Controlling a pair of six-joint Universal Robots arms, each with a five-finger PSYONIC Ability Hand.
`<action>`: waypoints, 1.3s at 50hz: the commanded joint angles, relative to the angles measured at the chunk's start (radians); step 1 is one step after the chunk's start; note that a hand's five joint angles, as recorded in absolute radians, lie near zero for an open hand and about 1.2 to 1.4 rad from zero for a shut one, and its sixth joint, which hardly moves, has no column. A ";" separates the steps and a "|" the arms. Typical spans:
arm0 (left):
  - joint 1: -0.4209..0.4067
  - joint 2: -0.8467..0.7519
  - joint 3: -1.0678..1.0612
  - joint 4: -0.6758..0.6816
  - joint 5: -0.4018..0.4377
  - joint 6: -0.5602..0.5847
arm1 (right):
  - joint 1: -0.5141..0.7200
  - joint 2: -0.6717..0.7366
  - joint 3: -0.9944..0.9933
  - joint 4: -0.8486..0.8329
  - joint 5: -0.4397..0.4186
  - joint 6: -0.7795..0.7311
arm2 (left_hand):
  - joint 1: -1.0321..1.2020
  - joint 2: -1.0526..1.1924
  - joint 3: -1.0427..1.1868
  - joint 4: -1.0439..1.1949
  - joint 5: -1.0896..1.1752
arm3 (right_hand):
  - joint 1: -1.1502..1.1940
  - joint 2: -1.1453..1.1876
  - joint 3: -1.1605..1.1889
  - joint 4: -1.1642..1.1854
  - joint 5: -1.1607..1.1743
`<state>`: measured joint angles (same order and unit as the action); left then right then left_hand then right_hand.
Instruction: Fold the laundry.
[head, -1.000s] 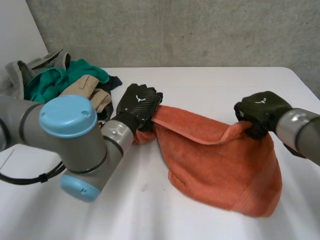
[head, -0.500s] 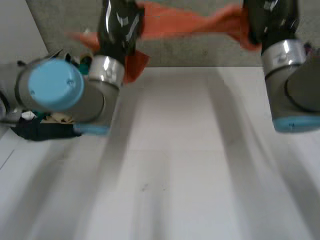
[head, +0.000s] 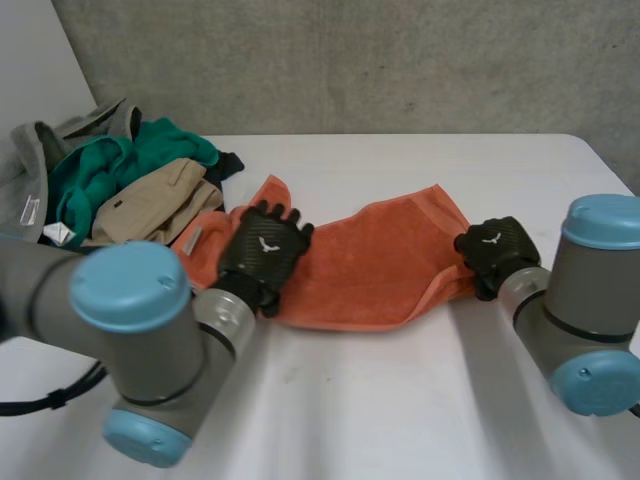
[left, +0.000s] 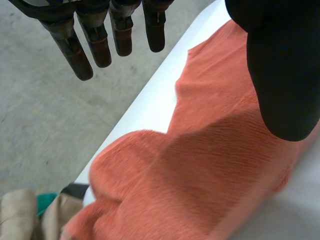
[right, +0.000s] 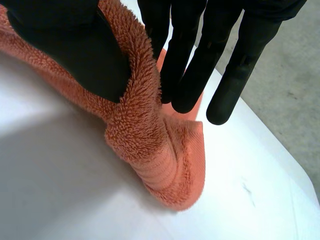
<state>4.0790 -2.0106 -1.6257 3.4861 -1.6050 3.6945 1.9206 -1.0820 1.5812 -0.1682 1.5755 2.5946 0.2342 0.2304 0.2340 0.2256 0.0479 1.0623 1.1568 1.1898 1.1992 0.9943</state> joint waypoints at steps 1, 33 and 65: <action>0.155 0.101 -0.046 -0.053 0.069 -0.053 | -0.089 -0.070 0.062 -0.001 -0.034 -0.001 | -0.021 -0.017 -0.021 -0.012 -0.009 | 0.334 0.239 0.206 0.197 0.227; 0.512 -0.180 -0.031 0.093 0.481 0.179 | -0.127 -0.065 0.088 -0.004 -0.084 0.001 | 0.384 0.388 0.384 0.393 0.396 | 0.334 0.239 0.206 0.197 0.227; 0.436 -0.361 0.241 0.083 0.419 0.180 | -0.126 -0.061 0.094 -0.002 -0.077 -0.002 | 1.162 1.166 1.162 1.171 1.174 | 0.334 0.239 0.206 0.197 0.227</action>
<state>4.5401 -2.3792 -1.3978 3.5679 -1.1615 3.8761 1.7949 -1.1411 1.6752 -0.1712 1.4929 2.5929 1.1162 1.0907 1.0867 1.0973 0.9084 1.0623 1.1568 1.1899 1.1992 0.9944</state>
